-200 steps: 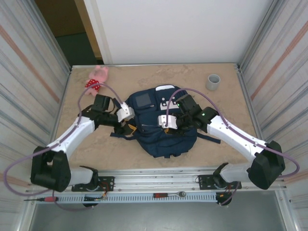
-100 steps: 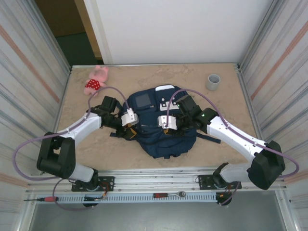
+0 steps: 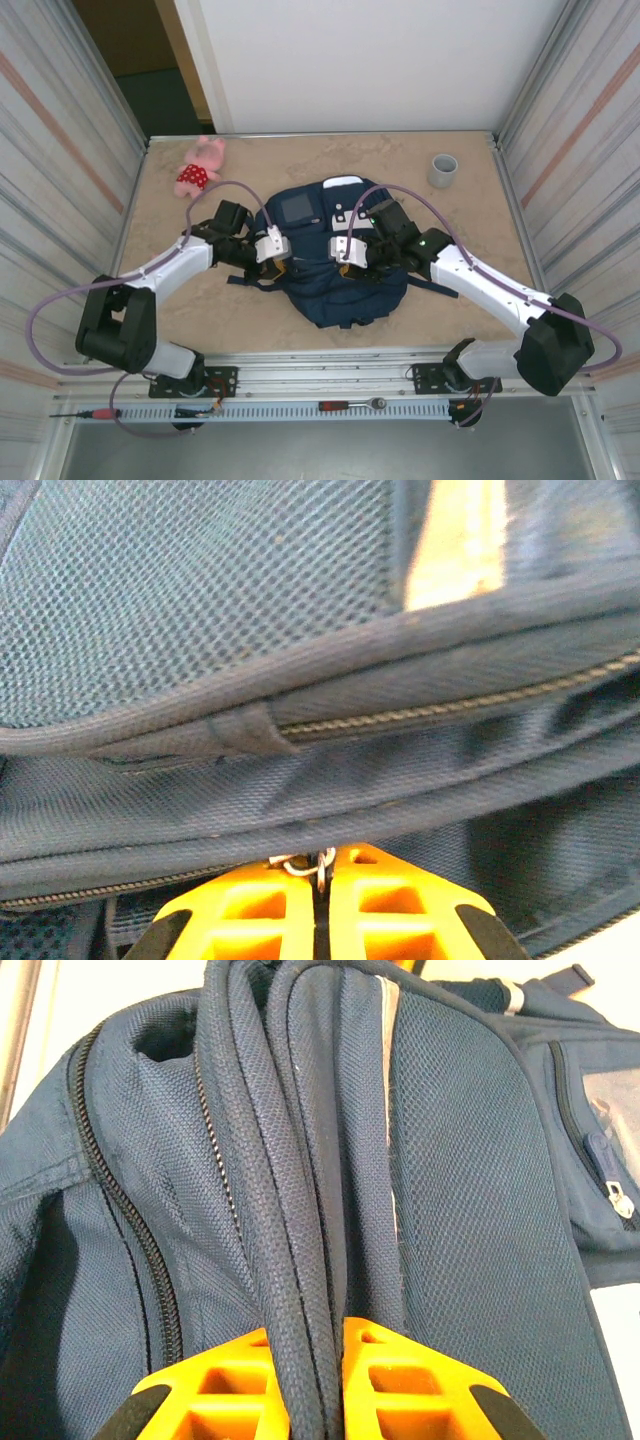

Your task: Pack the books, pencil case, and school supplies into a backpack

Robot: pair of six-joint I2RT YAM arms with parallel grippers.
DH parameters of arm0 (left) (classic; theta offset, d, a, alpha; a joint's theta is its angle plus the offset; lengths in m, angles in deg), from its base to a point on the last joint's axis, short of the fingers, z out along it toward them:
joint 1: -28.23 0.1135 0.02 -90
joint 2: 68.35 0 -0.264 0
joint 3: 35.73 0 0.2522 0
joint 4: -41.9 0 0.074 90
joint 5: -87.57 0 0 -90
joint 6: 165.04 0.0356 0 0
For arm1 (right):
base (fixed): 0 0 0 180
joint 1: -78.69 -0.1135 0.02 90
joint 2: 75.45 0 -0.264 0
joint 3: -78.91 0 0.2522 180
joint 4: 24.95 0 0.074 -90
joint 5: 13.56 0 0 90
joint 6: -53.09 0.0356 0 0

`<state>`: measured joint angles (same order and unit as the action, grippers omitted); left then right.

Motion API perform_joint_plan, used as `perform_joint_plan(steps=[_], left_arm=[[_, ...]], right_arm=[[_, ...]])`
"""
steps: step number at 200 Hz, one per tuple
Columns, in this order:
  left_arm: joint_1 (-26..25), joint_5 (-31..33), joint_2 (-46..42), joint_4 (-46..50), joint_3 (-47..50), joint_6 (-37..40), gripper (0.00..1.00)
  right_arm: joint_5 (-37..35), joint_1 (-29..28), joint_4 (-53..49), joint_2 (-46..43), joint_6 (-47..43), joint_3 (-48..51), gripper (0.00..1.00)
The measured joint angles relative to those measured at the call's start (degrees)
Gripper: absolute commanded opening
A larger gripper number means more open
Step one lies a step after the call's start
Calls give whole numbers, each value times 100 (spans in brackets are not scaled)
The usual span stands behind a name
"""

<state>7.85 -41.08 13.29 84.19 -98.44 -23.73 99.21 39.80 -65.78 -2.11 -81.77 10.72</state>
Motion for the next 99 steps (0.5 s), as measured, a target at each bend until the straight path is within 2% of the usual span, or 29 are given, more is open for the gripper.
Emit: perform_joint_plan(steps=[28, 34, 41, 55, 65, 83, 99], left_arm=[[0, -39, -243, 87, 0, -190, 0], [0, -72, -310, 125, 0, -236, 0], [0, -118, -389, 155, 0, -313, 0], [0, -223, -531, 170, 0, -468, 0], [0, -238, -595, 170, 0, -595, 0], [0, -203, -610, 170, 0, -863, 0], [-2, -157, -610, 168, 0, -1073, 0]], right_arm=[[-295, 0, 334, 94, 404, 35, 0], [-365, 0, 431, 140, 501, 35, 3], [-428, 0, 535, 199, 610, 35, 11], [-522, -2, 730, 304, 916, 35, 35], [-573, 4, 798, 326, 1115, 35, 48], [-640, 28, 813, 293, 1727, 33, 59], [-693, 31, 721, 155, 2444, 33, 65]])
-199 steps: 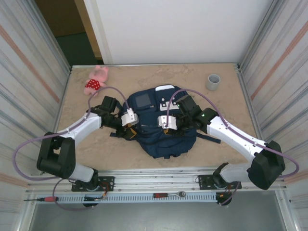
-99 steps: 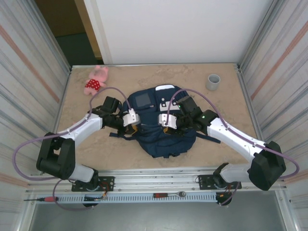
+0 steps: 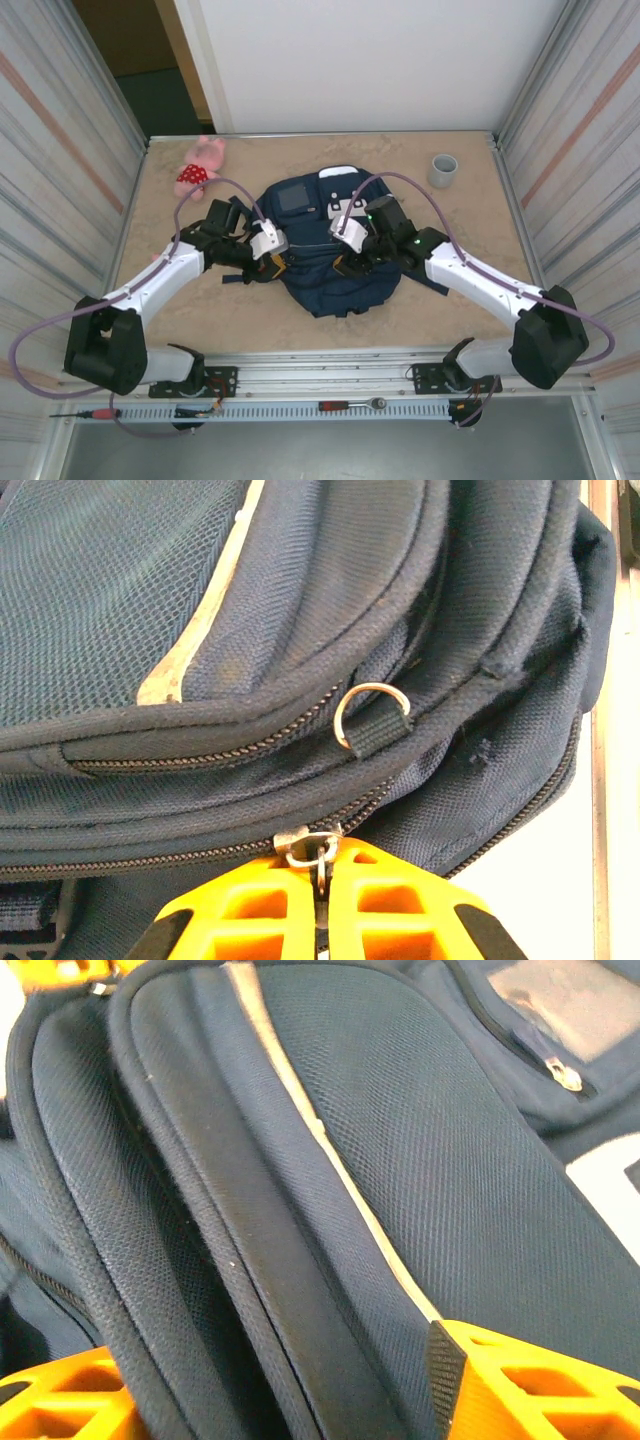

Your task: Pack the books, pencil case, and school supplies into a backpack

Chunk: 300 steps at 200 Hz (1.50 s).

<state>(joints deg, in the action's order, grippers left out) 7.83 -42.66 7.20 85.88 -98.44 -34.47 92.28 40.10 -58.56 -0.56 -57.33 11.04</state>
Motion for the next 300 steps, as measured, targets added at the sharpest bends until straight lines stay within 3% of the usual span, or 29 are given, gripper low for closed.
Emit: perform_joint_plan(steps=[23, 51, 79, 126, 158, 188, 213, 249, 300], left_arm=[[-24, 79, 48, 0, 0, -229, 0], [-59, 138, 131, 0, 11, -448, 0], [-59, 136, 131, -4, 37, -553, 0], [-59, 140, 131, -9, 72, -614, 0], [-59, 138, 131, -22, 70, -616, 0], [-59, 136, 122, -24, 74, -616, 0], [-76, 136, 79, -24, 98, -616, 1], [-474, 208, 15, -20, 98, -640, 6], [-1314, 433, -20, -83, 17, -1211, 9]], right_arm=[[-90, 0, -225, -494, 1620, -7, 67], [-339, -57, -398, -1196, 4216, 33, 66], [-739, -444, -245, -1725, 6671, 671, 68], [-872, -905, 278, -1561, 9239, 1460, 76], [-852, -973, 883, -1165, 9991, 1464, 66], [-881, -942, 1390, -911, 10415, 1552, 35], [-909, -931, 1714, -828, 10577, 1685, 21], [-1099, -933, 1832, -817, 10668, 1687, 12], [-1327, -946, 1843, -671, 10675, 1650, 10]])
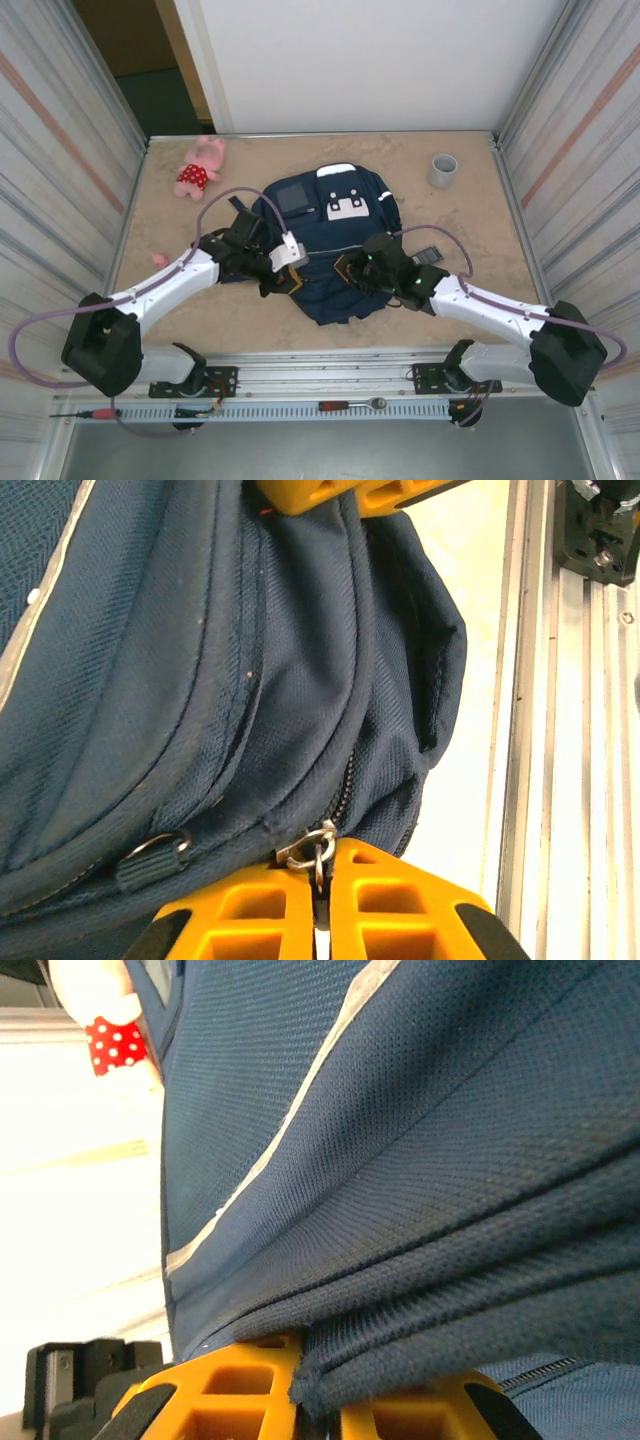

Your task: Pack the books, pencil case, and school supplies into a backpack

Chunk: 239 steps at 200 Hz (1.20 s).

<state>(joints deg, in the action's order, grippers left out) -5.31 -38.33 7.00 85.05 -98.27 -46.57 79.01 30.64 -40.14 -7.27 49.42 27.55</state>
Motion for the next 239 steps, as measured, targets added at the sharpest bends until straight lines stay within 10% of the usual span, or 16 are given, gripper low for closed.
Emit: perform_joint_plan(steps=[92, 141, 239], left_arm=[[-391, 138, -813, -697, 170, -667, 63], [610, -96, -1370, -710, 170, 608, 72], [363, 358, 48, -1593, 164, 2553, 80]], right_arm=[[682, 608, -675, 365, -1390, -715, 5], [1670, 1255, -1272, 417, -2566, -968, 3], [2155, 1360, -1757, 704, -3303, -1419, 3]])
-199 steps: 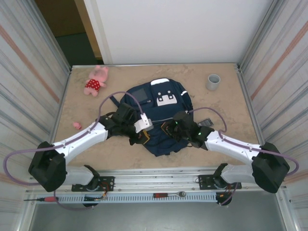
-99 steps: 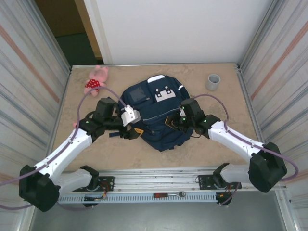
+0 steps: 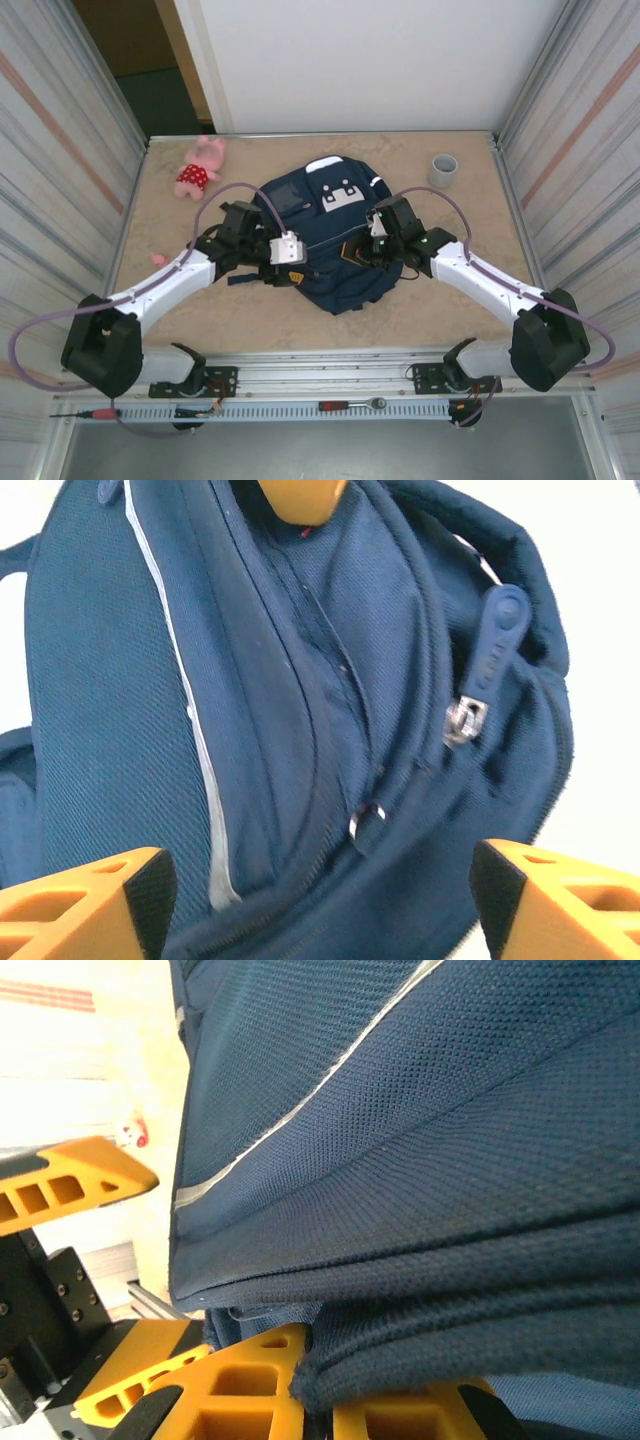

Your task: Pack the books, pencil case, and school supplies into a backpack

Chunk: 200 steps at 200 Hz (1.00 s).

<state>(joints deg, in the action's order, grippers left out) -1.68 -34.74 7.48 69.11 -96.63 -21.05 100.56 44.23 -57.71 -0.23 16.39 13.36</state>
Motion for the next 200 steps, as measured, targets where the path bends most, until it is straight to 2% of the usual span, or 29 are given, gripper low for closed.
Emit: perform_joint_plan(steps=[10, 21, 27, 39, 69, 81, 91, 121, 128, 160, 200], left_arm=[[-61, 59, 92, -177, 0, 90, 79], [-105, 107, 212, -323, 0, 177, 73], [-129, 127, 284, -367, -2, 243, 65], [-136, 155, 450, -352, -26, 365, 40], [-170, 142, 540, -247, -118, 551, 11], [-173, 142, 476, -214, -175, 555, 3], [-195, 142, 378, -208, -184, 485, 0], [-210, 122, 142, -44, -146, 39, 0], [-210, 90, 114, -22, -133, -57, 0], [-210, 33, 98, 22, -109, -452, 0], [-210, -157, 168, 271, -286, -879, 0]], right_arm=[[22, 7, -17, 9, -20, -15, 3], [46, 11, -26, 17, -42, -20, 3], [85, 28, -37, 20, -57, -20, 3], [151, 70, -46, 26, -140, -26, 3], [321, 234, -66, 55, -378, -61, 3], [409, 337, -61, 55, -463, -61, 7], [468, 398, -55, 52, -570, -61, 14], [367, 426, -223, -87, -1001, -70, 46], [251, 431, -330, -177, -1060, -85, 50], [-632, 177, -1054, -826, -1246, -382, 54], [-1980, -1300, -1552, -1541, -695, -719, 54]])
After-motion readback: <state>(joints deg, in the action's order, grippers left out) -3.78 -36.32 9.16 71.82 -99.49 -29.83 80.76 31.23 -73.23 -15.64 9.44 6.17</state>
